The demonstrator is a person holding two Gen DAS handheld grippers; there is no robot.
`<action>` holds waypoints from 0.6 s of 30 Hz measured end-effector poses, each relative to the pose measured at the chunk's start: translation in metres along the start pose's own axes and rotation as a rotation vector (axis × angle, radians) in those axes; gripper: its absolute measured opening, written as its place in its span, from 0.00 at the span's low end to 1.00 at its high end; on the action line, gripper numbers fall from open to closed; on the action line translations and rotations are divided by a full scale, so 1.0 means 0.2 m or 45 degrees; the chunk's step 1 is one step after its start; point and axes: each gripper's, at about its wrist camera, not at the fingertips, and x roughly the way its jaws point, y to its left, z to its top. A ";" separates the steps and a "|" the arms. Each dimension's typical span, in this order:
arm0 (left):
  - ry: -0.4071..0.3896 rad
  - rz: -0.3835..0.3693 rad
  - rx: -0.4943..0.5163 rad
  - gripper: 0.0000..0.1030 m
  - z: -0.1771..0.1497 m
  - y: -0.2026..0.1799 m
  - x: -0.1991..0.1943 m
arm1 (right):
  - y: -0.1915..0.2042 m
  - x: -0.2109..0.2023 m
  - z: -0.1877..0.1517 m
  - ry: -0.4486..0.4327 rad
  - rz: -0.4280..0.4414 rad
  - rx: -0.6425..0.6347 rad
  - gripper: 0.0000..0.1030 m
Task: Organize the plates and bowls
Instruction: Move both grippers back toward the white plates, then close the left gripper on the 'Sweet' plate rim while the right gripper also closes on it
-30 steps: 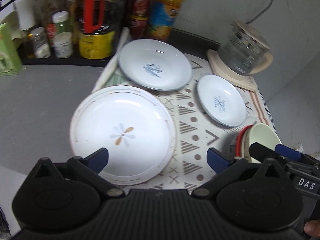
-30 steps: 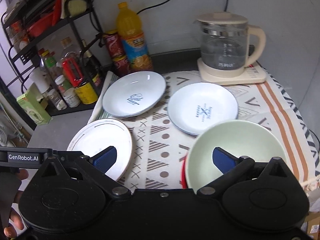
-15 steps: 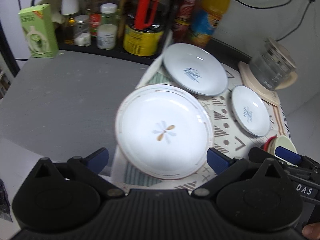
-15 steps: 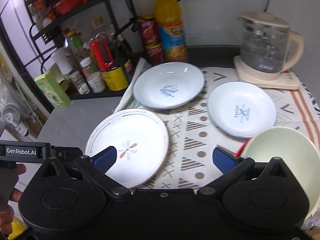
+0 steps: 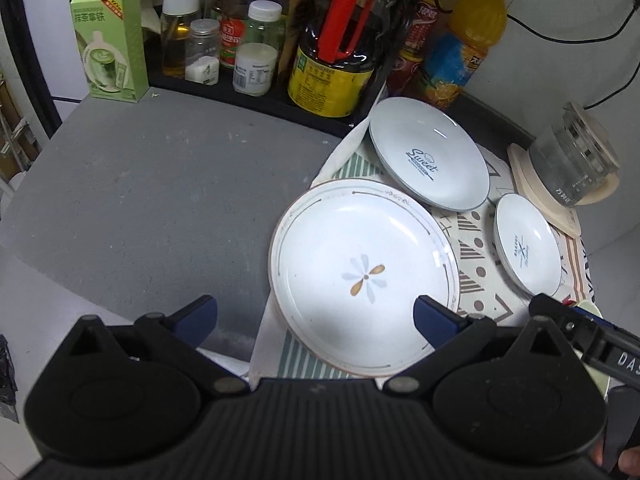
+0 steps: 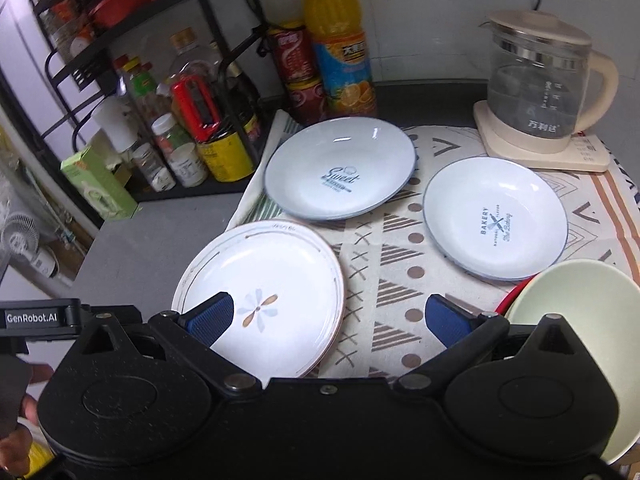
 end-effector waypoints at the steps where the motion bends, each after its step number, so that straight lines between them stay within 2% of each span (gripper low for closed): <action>1: 0.002 -0.010 0.001 1.00 0.01 -0.01 0.01 | -0.01 0.00 0.01 -0.007 -0.015 0.019 1.00; 7: -0.057 -0.082 -0.012 1.00 0.08 -0.06 0.05 | -0.08 0.04 0.07 -0.022 0.011 0.098 1.00; 9: -0.044 -0.114 -0.030 1.00 0.12 -0.07 0.09 | -0.10 0.07 0.10 -0.023 -0.006 0.111 1.00; 14: -0.076 -0.096 -0.057 0.99 0.22 -0.13 0.16 | -0.17 0.15 0.17 0.006 -0.008 0.207 1.00; 18: -0.060 -0.092 -0.089 0.98 0.29 -0.18 0.24 | -0.21 0.21 0.20 0.012 0.045 0.256 0.99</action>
